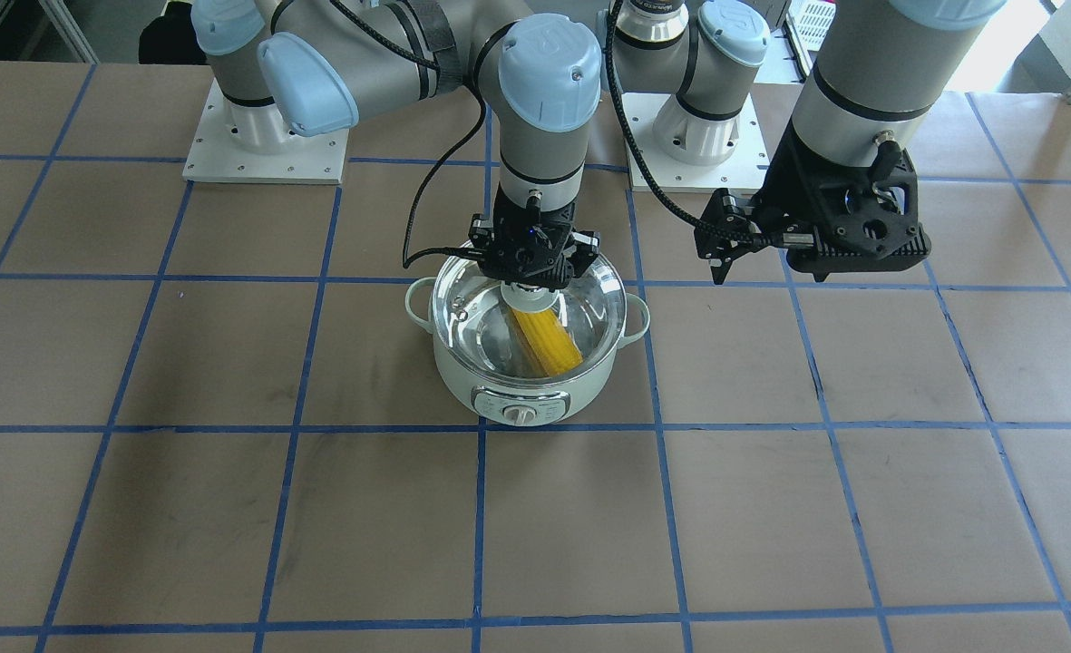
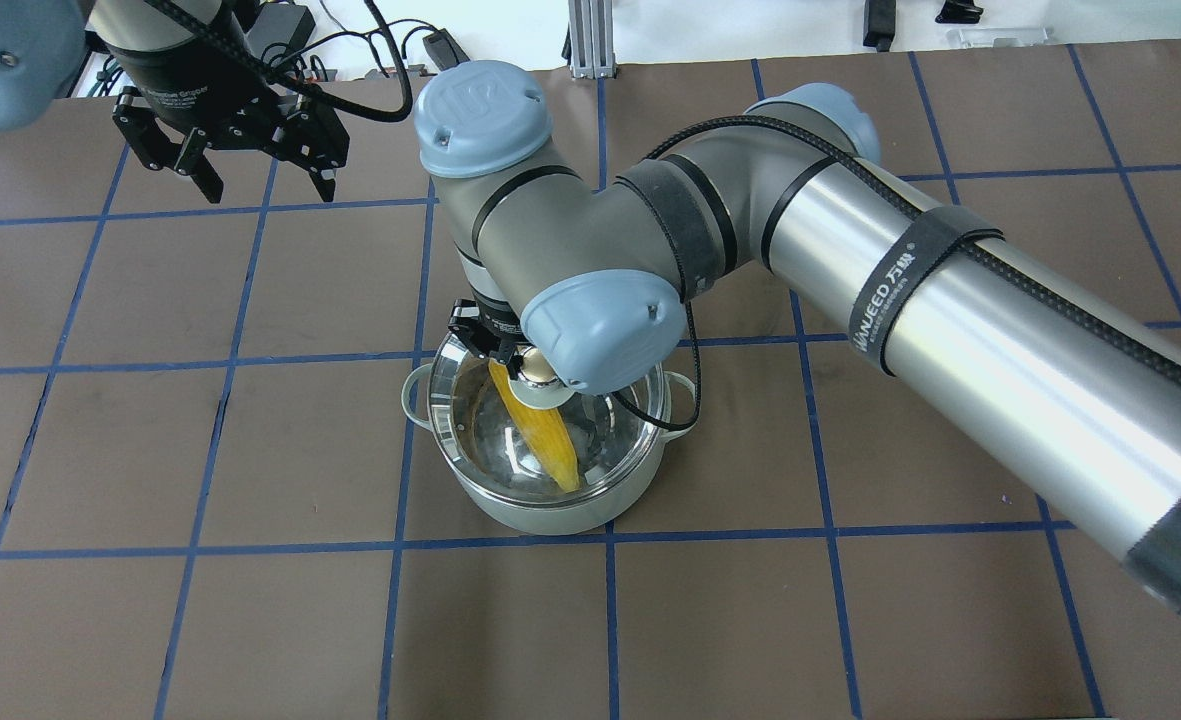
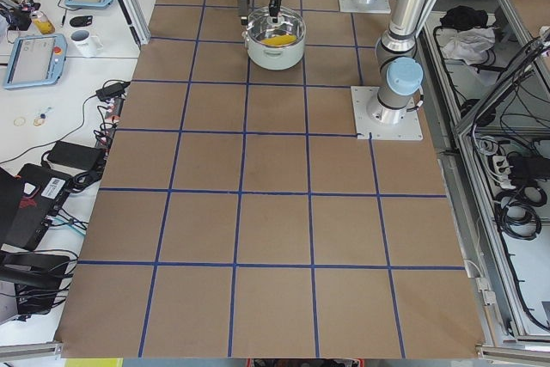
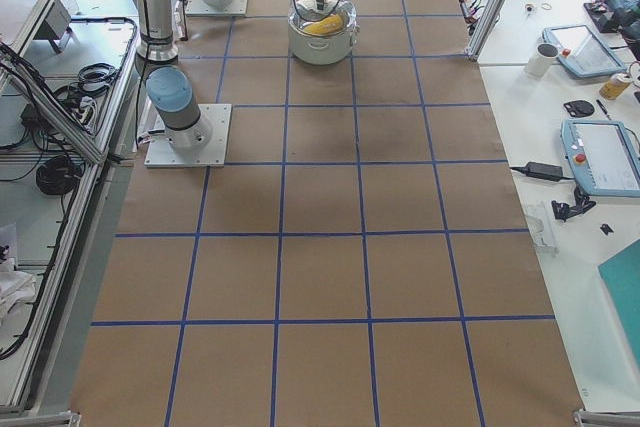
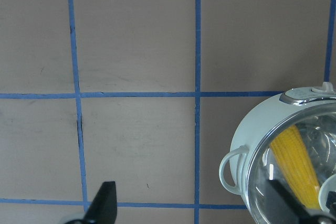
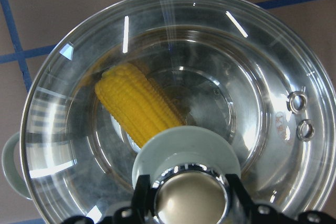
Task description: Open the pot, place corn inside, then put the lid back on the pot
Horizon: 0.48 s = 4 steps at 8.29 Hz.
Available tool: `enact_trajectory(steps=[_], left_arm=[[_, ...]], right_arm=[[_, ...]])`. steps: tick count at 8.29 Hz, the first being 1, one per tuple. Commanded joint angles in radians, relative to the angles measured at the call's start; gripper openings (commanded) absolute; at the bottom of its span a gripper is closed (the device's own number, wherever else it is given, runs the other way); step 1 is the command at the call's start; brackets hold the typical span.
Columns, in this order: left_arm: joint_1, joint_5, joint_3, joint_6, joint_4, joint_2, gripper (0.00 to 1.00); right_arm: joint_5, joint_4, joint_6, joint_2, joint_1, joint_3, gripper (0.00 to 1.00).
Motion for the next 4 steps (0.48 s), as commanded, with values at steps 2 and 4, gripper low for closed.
enact_trajectory(steps=[2,4], left_arm=[[0.000,0.002,-0.001,0.000,0.000,0.000,1.00],[0.000,0.002,-0.001,0.000,0.000,0.002,1.00]], right_arm=[[0.000,0.002,-0.001,0.006,0.000,0.002,0.35],[0.006,0.002,0.001,0.006,0.000,0.002,0.36]])
